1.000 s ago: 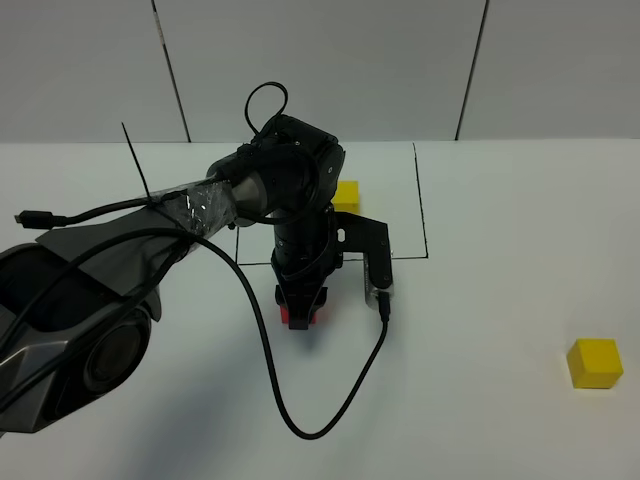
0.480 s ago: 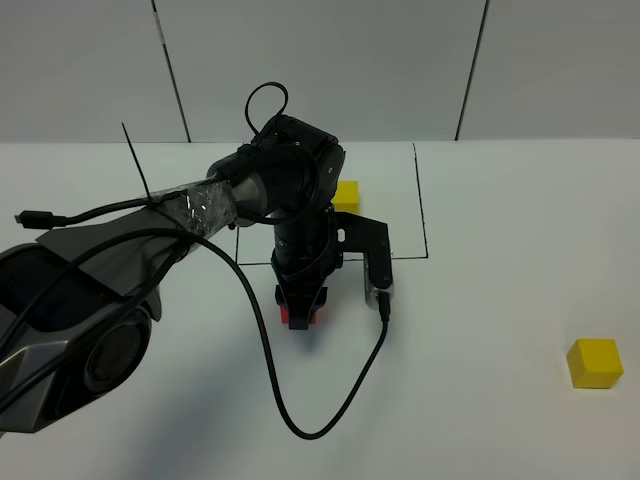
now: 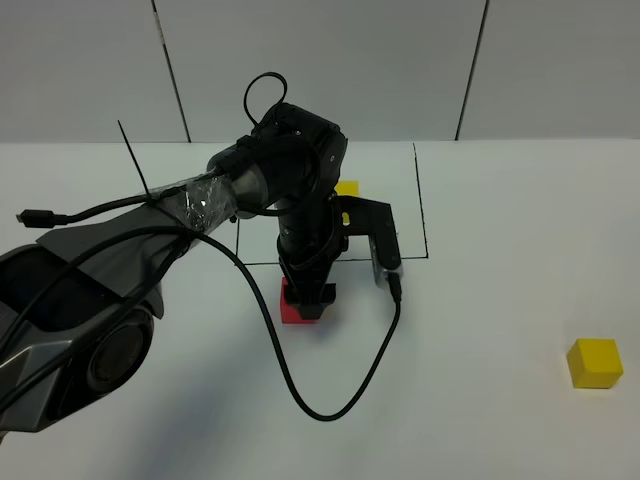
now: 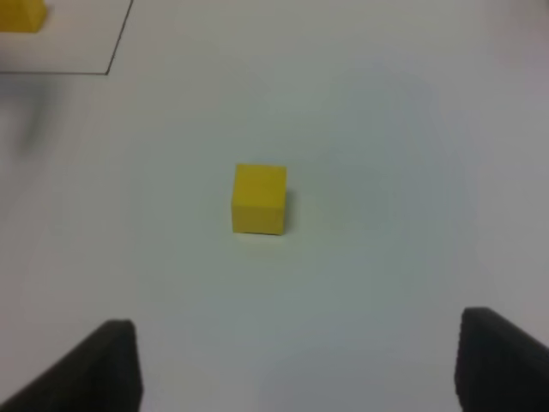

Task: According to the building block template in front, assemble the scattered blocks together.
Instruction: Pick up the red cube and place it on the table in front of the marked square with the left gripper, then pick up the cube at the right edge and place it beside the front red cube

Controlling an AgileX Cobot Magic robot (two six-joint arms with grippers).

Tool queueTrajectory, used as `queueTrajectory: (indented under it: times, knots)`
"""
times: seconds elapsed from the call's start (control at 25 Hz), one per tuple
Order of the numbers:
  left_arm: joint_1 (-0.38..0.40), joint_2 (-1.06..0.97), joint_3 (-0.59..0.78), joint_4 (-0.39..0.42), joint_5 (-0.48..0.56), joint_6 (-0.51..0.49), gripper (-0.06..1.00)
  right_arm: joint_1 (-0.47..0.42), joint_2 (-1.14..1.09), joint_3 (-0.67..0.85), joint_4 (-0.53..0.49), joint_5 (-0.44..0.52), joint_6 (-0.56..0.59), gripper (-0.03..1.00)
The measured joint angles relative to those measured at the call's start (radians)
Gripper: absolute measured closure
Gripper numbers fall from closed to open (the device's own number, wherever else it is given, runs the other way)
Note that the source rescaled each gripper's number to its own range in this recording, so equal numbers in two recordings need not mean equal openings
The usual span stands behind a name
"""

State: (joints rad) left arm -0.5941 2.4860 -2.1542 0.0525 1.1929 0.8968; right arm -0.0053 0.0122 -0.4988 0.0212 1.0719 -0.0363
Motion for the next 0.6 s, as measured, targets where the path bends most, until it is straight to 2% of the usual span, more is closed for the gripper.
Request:
queueTrajectory:
  times: [0.08, 0.16, 0.32, 0.4, 0.6]
  knots:
    - [0.000, -0.007, -0.030, 0.001, 0.000, -0.039, 0.01, 0.000, 0.000, 0.000, 0.000, 0.000, 0.000, 0.42]
    - [-0.004, -0.029, -0.039, 0.004, 0.001, -0.071, -0.05, 0.000, 0.000, 0.000, 0.000, 0.000, 0.000, 0.42]
    - [-0.014, -0.104, -0.040, 0.006, 0.002, -0.189, -0.05, 0.000, 0.000, 0.000, 0.000, 0.000, 0.000, 0.42]
    - [-0.008, -0.142, -0.043, 0.005, 0.002, -0.280, -0.05, 0.000, 0.000, 0.000, 0.000, 0.000, 0.000, 0.42]
    - [0.076, -0.227, -0.032, -0.001, 0.002, -0.468, -0.02, 0.000, 0.000, 0.000, 0.000, 0.000, 0.000, 0.42]
